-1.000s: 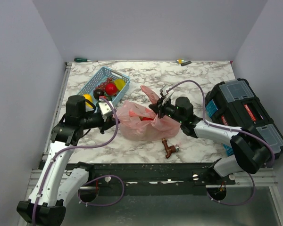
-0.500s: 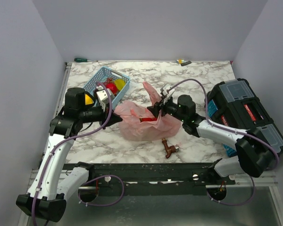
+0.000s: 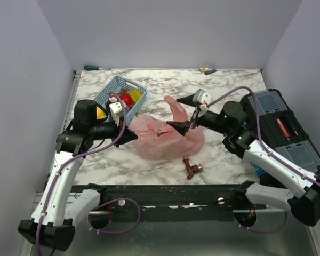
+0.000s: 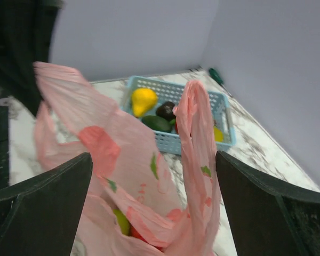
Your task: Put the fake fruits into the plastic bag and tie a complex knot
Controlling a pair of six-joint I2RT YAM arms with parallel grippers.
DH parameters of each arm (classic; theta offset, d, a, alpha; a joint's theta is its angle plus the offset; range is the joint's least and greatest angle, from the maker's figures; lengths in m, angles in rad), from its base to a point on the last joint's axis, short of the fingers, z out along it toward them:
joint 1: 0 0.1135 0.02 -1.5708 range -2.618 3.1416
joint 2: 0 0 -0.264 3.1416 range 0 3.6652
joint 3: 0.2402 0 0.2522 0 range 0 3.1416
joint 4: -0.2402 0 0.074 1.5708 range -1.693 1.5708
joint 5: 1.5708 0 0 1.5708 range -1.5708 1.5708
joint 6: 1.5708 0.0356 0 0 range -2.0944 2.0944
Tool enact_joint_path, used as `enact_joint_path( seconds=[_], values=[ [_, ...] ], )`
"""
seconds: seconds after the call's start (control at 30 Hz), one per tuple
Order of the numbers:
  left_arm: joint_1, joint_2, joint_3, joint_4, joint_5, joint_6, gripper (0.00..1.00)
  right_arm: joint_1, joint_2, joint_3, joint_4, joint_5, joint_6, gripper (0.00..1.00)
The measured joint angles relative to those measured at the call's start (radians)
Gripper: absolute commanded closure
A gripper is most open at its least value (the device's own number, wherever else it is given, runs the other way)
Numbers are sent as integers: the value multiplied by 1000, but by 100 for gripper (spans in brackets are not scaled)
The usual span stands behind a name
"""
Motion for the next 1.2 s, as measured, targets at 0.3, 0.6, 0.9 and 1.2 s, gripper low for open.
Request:
enact_joint_path(
  seconds=[0.3, 0.6, 0.9, 1.2],
  values=[
    [0, 1, 17, -12, -3, 9, 100, 241, 66, 65, -43, -129, -171, 0],
    [-3, 1, 17, -12, -7, 13, 100, 286, 188, 40, 44, -29, -238, 0],
    [-3, 10, 28, -11, -9, 13, 100, 296, -27, 57, -10, -37, -255, 0],
    [-14, 6, 32, -14, -24, 21, 100, 376, 121, 74, 21, -79, -309, 0]
  ],
)
